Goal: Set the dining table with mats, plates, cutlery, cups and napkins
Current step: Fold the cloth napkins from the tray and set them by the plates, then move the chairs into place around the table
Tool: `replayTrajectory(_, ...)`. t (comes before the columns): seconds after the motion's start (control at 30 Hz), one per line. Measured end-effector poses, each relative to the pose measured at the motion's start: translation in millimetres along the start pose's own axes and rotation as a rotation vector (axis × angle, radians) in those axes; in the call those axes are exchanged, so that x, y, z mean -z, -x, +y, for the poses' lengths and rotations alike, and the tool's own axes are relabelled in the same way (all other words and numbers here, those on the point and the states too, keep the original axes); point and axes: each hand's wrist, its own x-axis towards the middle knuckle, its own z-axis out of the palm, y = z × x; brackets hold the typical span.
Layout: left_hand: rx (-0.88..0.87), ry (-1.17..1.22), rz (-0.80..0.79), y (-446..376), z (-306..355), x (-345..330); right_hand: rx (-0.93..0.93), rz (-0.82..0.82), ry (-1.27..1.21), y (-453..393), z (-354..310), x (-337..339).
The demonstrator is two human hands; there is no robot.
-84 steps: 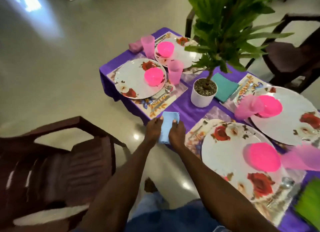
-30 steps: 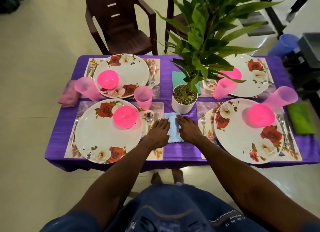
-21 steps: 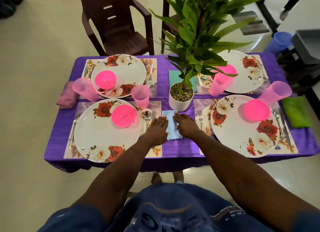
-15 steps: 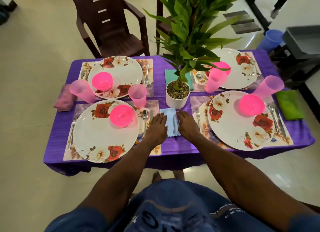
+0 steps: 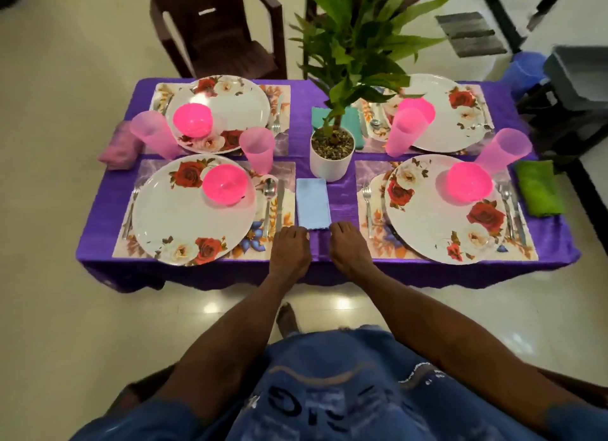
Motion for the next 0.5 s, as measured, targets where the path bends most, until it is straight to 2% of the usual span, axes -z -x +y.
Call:
replayTrajectory(0.17, 0.130, -0.086, 0.029, 35, 19, -10, 0.138, -0.113, -0.070, 14, 1, 5)
replayTrajectory(0.5, 0.511, -0.159, 0.062, 142, 92, -28, 0.427, -0.326, 0.030, 89, 29, 7)
